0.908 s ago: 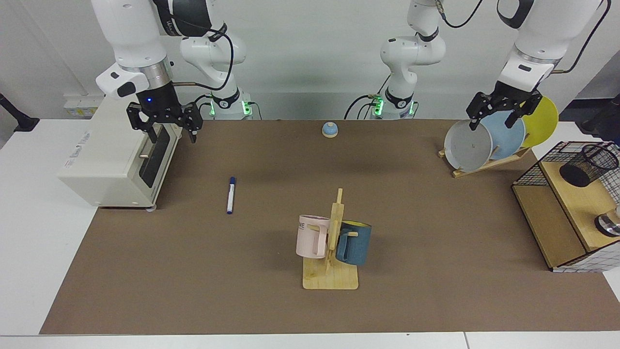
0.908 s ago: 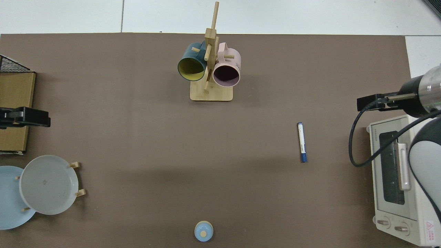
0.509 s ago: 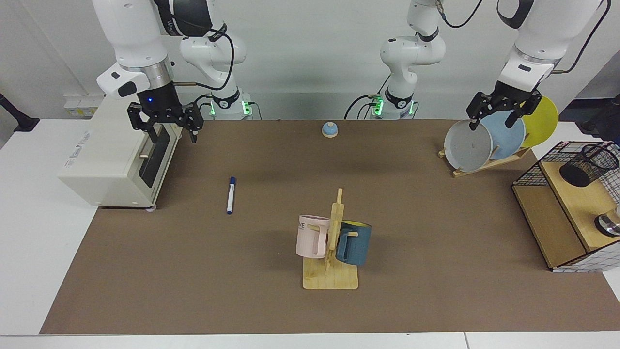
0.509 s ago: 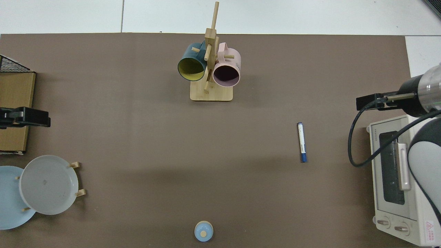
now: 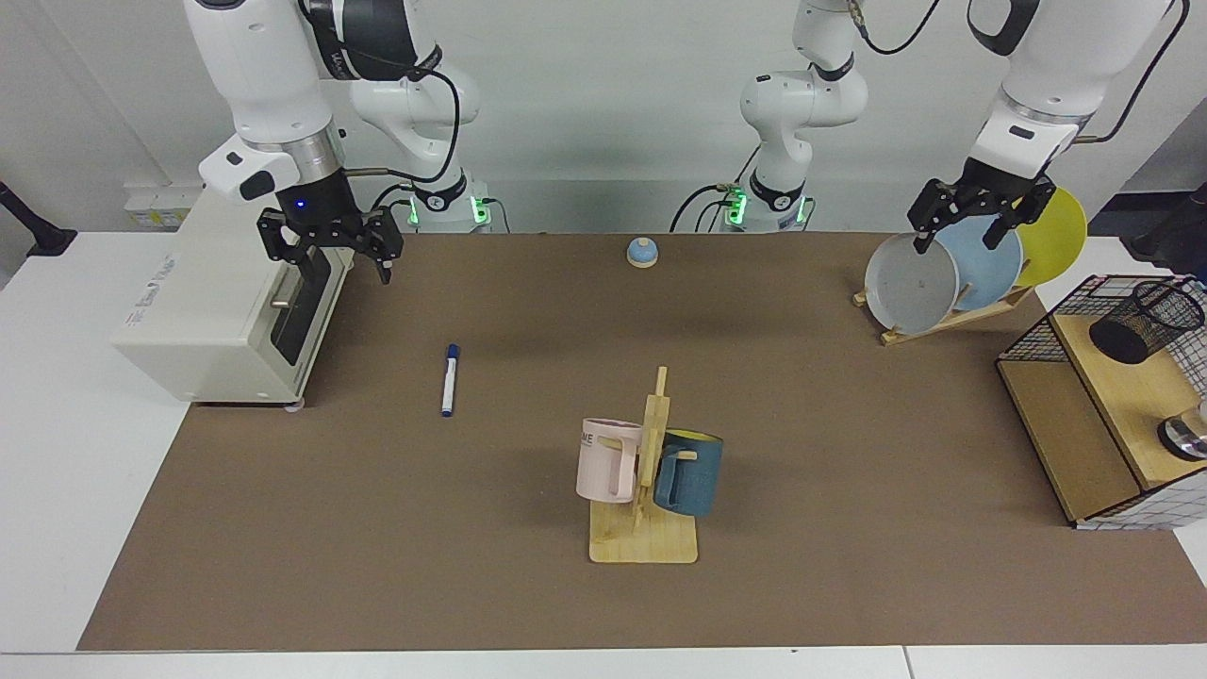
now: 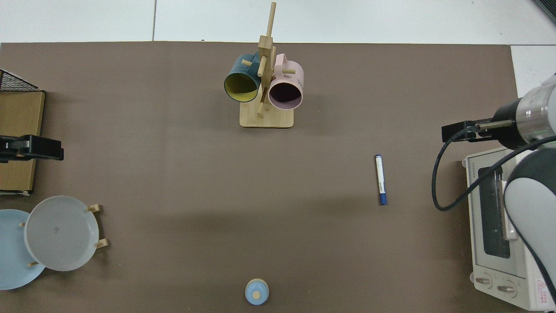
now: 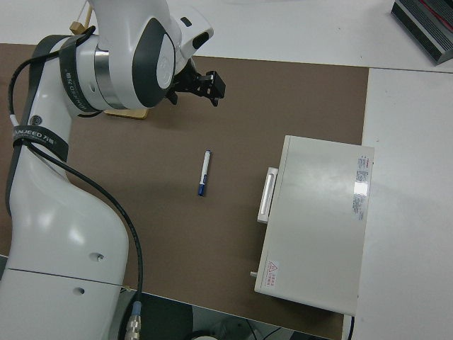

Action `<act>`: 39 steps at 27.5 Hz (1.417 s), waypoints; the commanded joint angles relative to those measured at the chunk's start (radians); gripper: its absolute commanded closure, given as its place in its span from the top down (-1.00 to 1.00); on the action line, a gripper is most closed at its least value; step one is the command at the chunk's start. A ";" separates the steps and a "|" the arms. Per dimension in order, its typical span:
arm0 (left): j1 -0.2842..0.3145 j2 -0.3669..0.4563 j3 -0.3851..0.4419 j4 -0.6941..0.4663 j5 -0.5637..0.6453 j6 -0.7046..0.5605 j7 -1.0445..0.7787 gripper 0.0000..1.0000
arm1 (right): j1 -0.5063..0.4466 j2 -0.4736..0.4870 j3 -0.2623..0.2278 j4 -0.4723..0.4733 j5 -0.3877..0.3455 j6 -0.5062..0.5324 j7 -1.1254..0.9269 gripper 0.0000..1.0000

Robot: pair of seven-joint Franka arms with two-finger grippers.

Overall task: Put markers into pen holder
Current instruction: 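Reach the right gripper down over the white marker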

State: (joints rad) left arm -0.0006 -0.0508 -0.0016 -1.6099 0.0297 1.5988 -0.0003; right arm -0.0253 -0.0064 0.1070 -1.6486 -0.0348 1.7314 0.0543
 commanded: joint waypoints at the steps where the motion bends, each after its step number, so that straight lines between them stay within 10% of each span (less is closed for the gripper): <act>1: 0.007 -0.021 0.000 -0.021 -0.011 -0.003 0.009 1.00 | -0.002 -0.021 0.002 -0.042 0.022 0.019 -0.024 1.00; 39: -0.026 -0.049 -0.008 -0.051 -0.024 -0.076 0.011 1.00 | 0.065 0.269 0.002 -0.254 -0.010 0.352 0.044 1.00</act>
State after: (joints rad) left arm -0.0095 -0.0649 -0.0171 -1.6186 0.0184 1.5320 0.0003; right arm 0.0408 0.2200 0.1094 -1.8939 -0.0278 2.0467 0.0852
